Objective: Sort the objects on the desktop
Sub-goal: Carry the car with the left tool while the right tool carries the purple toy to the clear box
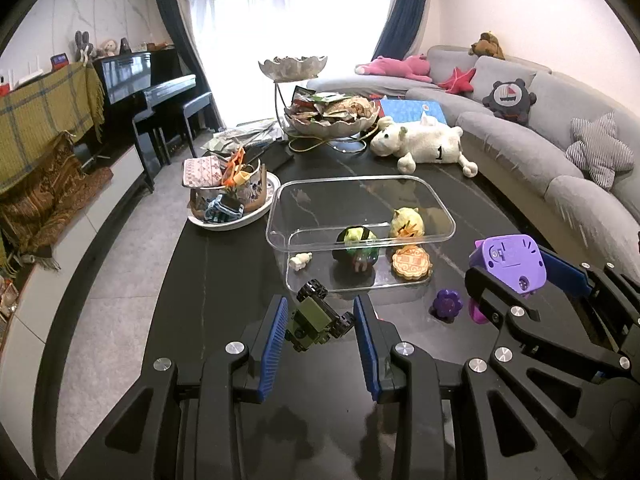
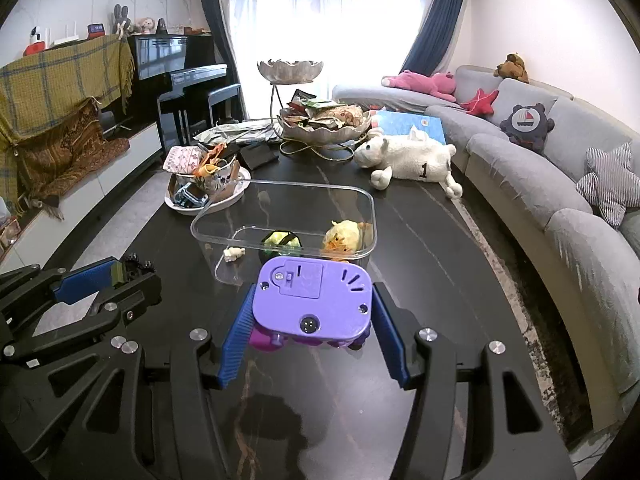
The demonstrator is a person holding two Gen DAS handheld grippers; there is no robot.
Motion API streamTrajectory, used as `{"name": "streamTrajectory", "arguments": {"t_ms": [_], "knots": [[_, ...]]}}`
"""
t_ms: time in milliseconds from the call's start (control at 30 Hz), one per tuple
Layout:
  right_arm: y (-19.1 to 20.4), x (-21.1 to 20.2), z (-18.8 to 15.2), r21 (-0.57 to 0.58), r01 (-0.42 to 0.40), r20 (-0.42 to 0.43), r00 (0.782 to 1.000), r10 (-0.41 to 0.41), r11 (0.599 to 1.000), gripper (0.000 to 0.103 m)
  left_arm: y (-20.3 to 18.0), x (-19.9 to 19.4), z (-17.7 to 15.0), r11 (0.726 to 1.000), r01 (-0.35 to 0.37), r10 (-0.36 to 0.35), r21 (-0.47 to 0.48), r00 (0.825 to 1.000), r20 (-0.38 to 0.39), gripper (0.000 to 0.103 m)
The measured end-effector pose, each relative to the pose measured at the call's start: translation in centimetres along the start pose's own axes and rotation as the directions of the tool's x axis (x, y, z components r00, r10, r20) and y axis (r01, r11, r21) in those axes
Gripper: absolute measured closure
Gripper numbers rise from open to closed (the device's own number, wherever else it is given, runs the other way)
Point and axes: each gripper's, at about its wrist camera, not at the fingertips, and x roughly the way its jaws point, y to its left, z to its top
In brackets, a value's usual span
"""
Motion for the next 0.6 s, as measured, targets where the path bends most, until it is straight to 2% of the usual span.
{"name": "streamTrajectory", "arguments": {"t_ms": [600], "knots": [[0.4, 0.8, 2.5, -0.014, 0.002, 0.029, 1.000, -0.001, 1.000, 0.049, 0.6, 0.6, 2.5, 1.000, -0.005, 0.005, -0.003, 1.000, 0.020, 0.073]]}}
